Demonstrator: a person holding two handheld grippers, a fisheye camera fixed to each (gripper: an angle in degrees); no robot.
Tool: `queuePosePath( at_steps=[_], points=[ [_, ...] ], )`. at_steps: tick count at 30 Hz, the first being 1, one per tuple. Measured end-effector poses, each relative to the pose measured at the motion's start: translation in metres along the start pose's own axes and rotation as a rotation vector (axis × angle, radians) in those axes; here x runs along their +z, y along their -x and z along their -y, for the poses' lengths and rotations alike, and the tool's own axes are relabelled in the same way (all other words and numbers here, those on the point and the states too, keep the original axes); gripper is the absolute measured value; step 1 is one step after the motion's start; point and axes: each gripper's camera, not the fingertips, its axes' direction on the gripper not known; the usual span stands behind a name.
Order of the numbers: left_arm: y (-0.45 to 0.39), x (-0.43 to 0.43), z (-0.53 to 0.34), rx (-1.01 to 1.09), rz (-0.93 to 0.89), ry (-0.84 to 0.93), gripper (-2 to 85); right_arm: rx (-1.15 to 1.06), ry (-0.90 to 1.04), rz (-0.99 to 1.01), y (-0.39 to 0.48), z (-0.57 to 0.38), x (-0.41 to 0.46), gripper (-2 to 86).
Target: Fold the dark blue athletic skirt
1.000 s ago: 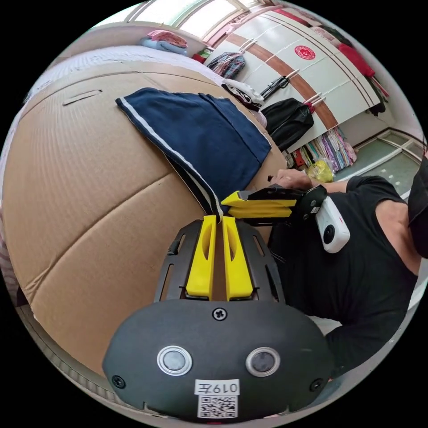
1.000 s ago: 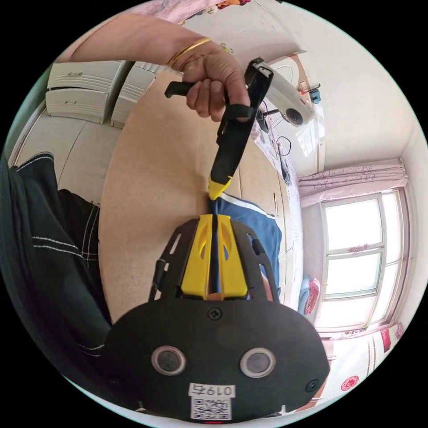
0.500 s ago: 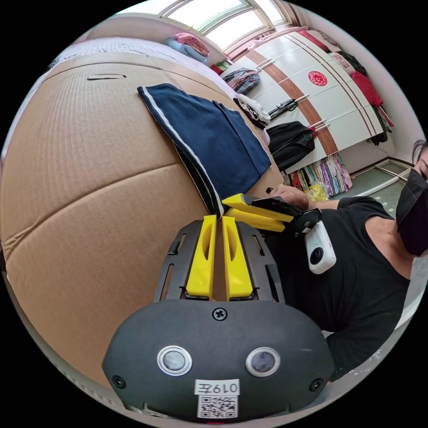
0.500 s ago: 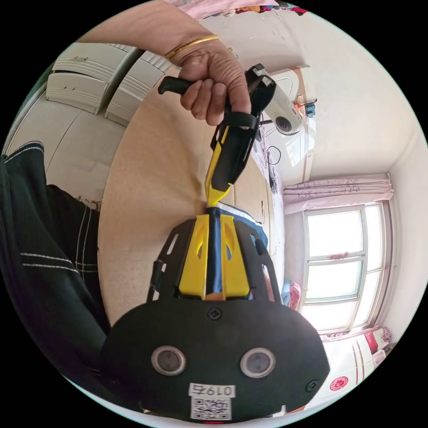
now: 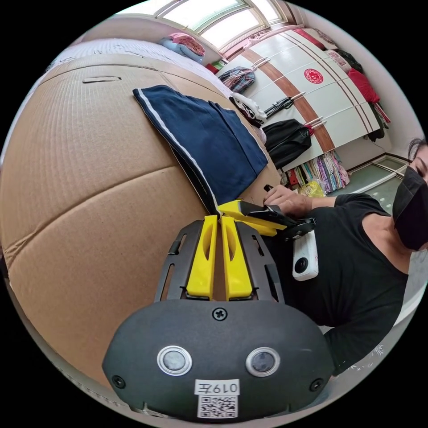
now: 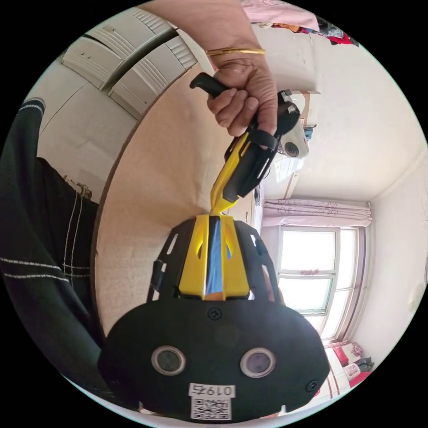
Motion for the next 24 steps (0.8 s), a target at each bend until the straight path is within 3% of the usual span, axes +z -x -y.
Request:
queuePosePath(
  at_steps=[16,20,24],
  points=[
    [-0.016,-0.036,0.044,0.055,0.053,0.143,0.9,0.004,0.000,0.005,-0.010,0.027,-0.023,0.0],
    [-0.001,-0.084,0.063,-0.054,0.020,-0.038,1.0,0.010,0.003,-0.007,-0.013,0.031,-0.028,0.0],
    [0.019,-0.089,0.102,-0.161,0.020,-0.057,1.3,0.014,0.004,-0.010,-0.017,0.034,-0.031,0.2]
  ],
)
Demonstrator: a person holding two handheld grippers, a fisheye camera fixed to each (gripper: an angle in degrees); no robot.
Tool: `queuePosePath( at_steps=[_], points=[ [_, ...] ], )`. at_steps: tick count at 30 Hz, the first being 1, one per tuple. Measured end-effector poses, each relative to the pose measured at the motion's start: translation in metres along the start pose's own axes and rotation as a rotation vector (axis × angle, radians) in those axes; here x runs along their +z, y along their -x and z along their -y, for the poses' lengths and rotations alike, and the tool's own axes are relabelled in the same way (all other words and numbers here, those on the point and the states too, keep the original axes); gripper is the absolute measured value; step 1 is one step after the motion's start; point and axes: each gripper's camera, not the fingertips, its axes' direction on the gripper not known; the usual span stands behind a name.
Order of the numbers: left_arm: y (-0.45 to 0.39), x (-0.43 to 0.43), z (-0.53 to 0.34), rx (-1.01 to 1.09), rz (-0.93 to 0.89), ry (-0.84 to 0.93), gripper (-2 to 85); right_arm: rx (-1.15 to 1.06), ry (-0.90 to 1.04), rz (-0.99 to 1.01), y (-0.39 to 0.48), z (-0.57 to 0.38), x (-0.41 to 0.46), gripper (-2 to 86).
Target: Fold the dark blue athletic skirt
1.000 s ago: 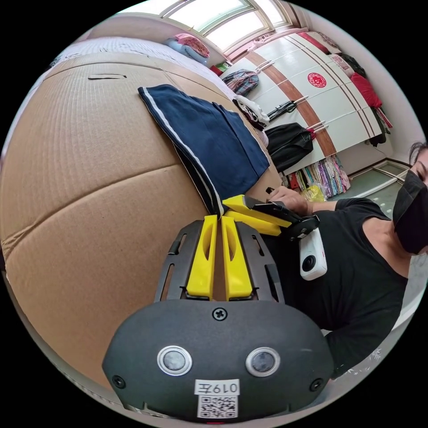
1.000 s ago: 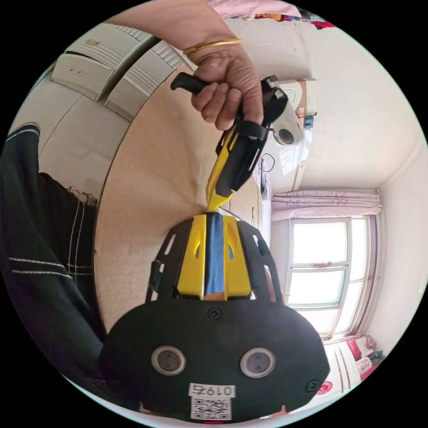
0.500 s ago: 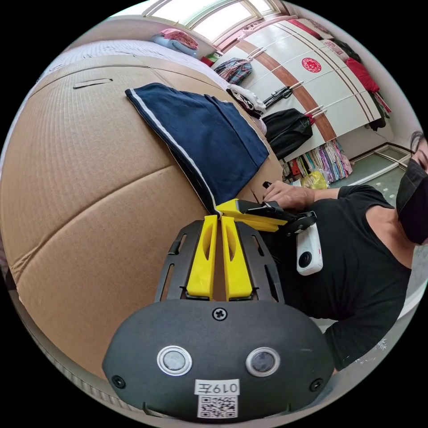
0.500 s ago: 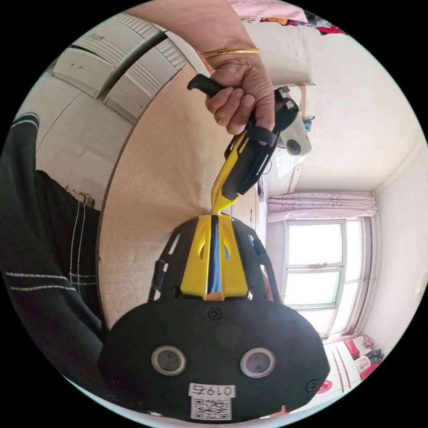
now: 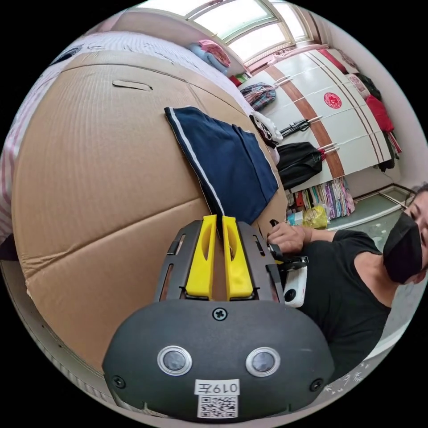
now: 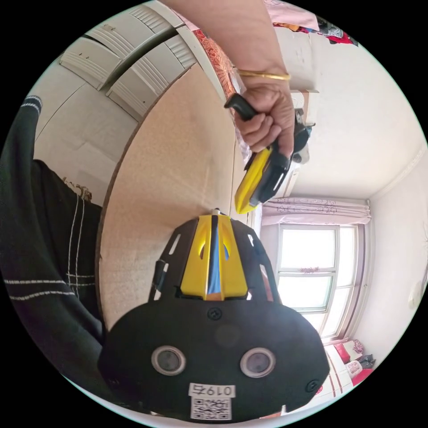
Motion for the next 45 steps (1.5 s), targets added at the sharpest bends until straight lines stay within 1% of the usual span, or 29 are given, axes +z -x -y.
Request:
queuePosePath(
  at_steps=[3,5,7,11,17,24,29,33,38,45],
  points=[
    [0.012,0.007,0.027,-0.059,-0.022,0.024,1.4,0.000,0.006,-0.004,-0.002,0.003,-0.002,0.5],
    [0.017,0.003,0.038,-0.069,-0.086,0.022,1.6,0.007,0.005,-0.001,-0.005,0.004,-0.003,0.7],
    [0.020,-0.003,0.043,-0.074,-0.101,0.022,1.9,0.007,0.003,-0.001,-0.007,0.004,-0.003,0.8],
    [0.030,-0.029,0.044,-0.097,-0.154,-0.034,3.6,0.010,0.000,-0.002,-0.010,0.006,-0.004,0.8],
    [0.033,-0.033,0.066,-0.110,-0.196,-0.032,5.4,0.006,0.000,-0.002,-0.015,0.007,-0.005,1.0],
    [0.036,-0.040,0.091,-0.126,-0.159,-0.052,2.3,0.001,0.007,-0.002,-0.020,0.008,-0.004,1.2],
    [0.025,-0.047,0.104,-0.070,-0.044,-0.051,1.6,-0.013,0.019,0.004,-0.021,0.009,-0.002,1.2],
    [0.028,-0.049,0.109,-0.081,-0.071,-0.041,1.9,-0.003,0.017,0.001,-0.022,0.007,-0.001,1.3],
    [0.043,-0.062,0.120,-0.130,-0.149,-0.118,3.9,0.013,0.013,-0.002,-0.024,0.003,0.000,1.3],
    [0.055,-0.048,0.146,-0.169,-0.139,-0.096,3.2,0.017,0.009,0.000,-0.024,-0.003,0.001,1.7]
  ],
)
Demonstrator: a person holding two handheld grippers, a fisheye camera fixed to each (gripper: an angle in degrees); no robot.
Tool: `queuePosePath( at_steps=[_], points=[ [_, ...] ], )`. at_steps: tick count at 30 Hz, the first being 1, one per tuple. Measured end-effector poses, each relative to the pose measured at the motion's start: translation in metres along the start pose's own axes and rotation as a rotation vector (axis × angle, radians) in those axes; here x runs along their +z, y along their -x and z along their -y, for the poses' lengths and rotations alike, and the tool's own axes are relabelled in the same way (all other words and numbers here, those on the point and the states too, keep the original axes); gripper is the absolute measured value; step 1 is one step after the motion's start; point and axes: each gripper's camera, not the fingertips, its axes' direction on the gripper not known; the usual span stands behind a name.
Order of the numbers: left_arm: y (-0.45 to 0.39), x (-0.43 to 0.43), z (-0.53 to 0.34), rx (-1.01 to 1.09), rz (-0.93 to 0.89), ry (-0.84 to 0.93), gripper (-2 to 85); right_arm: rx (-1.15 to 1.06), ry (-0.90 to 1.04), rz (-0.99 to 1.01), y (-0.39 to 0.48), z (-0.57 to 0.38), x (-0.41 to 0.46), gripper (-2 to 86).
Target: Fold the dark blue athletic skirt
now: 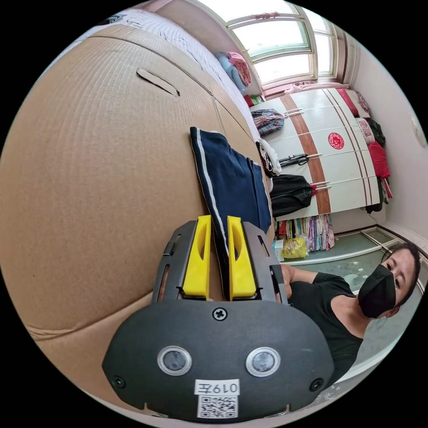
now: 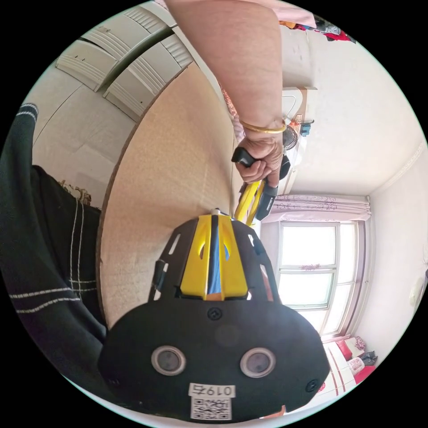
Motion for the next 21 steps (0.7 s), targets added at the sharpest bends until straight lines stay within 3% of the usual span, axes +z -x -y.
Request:
queuePosePath(
  at_steps=[7,13,21],
  points=[
    [-0.010,0.011,0.002,0.048,0.184,-0.032,2.3,0.002,0.000,-0.001,0.002,-0.008,0.001,1.3],
    [0.002,0.003,0.004,0.050,0.098,-0.121,5.4,0.005,-0.005,0.002,0.005,-0.017,0.001,0.9],
    [0.034,0.041,0.030,-0.036,0.092,-0.068,5.9,0.011,-0.009,0.005,0.009,-0.031,0.001,0.8]
  ],
)
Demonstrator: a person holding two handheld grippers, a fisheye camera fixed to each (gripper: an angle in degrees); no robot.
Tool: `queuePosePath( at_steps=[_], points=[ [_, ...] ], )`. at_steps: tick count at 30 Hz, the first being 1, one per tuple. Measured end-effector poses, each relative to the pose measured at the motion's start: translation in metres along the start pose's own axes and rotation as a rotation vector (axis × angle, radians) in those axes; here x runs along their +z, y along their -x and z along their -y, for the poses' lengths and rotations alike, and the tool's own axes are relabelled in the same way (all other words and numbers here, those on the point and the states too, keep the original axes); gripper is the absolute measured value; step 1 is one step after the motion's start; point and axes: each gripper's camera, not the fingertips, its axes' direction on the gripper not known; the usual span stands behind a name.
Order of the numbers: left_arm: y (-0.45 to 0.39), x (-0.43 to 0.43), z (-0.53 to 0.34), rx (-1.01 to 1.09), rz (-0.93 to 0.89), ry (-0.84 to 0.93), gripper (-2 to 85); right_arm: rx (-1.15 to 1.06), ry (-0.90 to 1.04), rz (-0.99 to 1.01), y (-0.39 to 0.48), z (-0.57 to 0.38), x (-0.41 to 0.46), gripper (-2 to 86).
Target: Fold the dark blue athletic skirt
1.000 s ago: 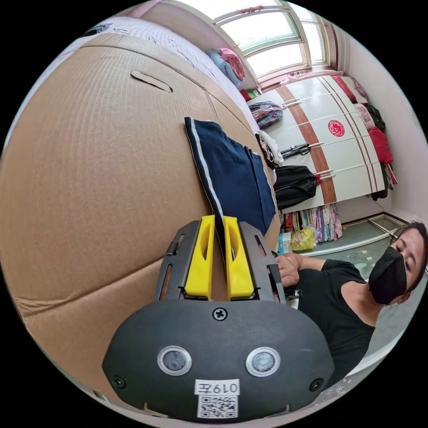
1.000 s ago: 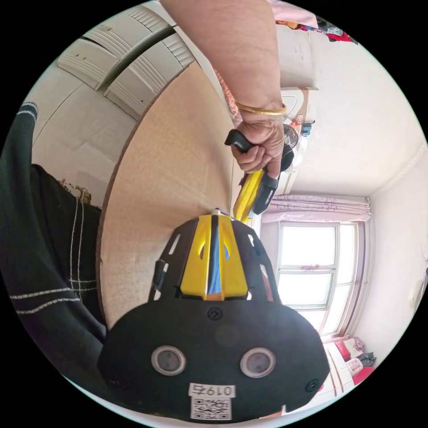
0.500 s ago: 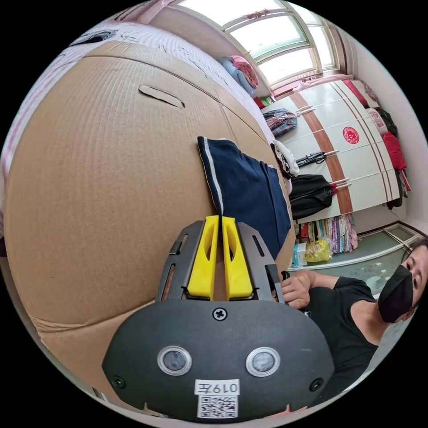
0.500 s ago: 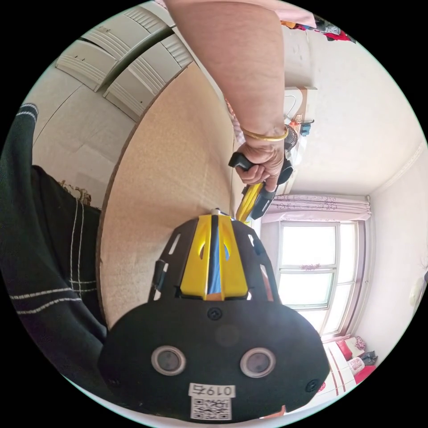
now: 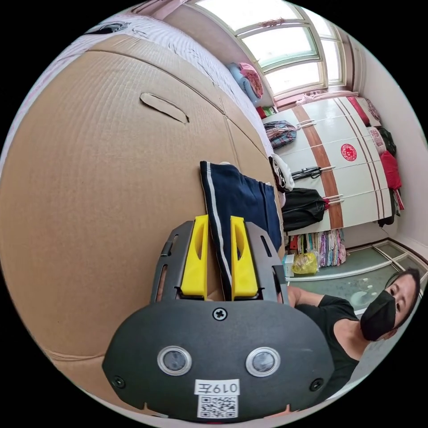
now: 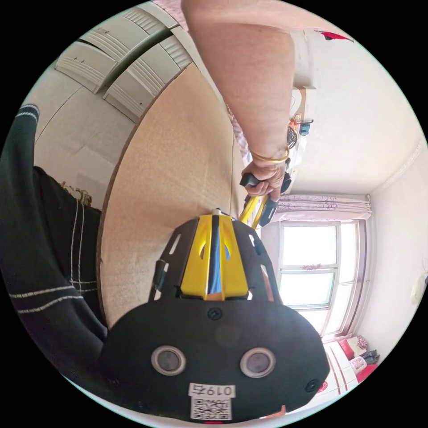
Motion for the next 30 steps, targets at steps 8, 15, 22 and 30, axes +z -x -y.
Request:
queuePosePath(
  at_steps=[8,15,22,30],
  points=[
    [0.023,0.023,-0.020,-0.013,0.140,-0.091,1.3,0.001,-0.011,0.005,0.007,-0.019,-0.001,1.4],
    [-0.007,0.057,-0.076,0.156,0.121,-0.105,0.9,0.016,-0.018,-0.014,0.012,-0.036,-0.003,3.2],
    [-0.050,0.135,-0.180,0.369,0.326,-0.055,1.2,0.026,-0.002,-0.106,0.017,-0.063,-0.011,6.7],
    [-0.049,0.166,-0.305,0.529,0.436,-0.211,1.2,0.128,0.031,-0.146,0.000,-0.128,-0.022,6.5]
  ],
)
